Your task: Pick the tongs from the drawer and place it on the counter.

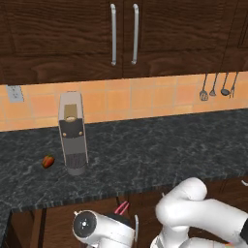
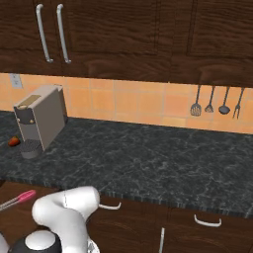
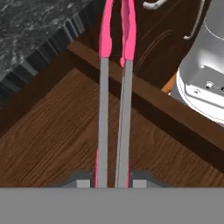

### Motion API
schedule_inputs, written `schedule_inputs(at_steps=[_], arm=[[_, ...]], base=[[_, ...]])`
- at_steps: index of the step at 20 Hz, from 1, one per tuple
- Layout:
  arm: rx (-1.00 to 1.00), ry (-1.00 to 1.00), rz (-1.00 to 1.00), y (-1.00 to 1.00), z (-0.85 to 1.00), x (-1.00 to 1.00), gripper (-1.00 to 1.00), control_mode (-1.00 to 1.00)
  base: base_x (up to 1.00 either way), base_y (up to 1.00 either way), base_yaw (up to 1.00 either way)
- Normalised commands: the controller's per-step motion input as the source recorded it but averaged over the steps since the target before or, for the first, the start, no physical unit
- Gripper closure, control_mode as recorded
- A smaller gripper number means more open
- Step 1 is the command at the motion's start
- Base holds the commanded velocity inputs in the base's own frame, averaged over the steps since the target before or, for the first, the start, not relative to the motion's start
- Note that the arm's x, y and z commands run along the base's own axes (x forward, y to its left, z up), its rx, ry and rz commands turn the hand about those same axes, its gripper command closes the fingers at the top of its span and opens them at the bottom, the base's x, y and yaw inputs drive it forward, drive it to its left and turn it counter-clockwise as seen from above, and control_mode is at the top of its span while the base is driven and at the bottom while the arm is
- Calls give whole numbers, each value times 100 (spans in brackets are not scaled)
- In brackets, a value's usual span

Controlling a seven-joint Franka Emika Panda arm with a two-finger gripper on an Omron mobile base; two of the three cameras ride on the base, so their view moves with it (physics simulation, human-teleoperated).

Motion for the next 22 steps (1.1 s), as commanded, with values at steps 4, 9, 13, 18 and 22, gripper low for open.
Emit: schedule_inputs(at_steps=[4, 9, 13, 18, 22], arm=[[17, -6, -8, -81, 100, 97, 100, -100], [9, 9, -16, -46, 74, 100, 100, -100], [1, 28, -7, -55, 24, 100, 100, -100], [0, 37, 0, -40, 0, 100, 100, -100], [-1, 13, 3, -25, -25, 100, 100, -100]], base=[[0, 0, 0], [0, 0, 0], [0, 0, 0], [0, 0, 0], [0, 0, 0]])
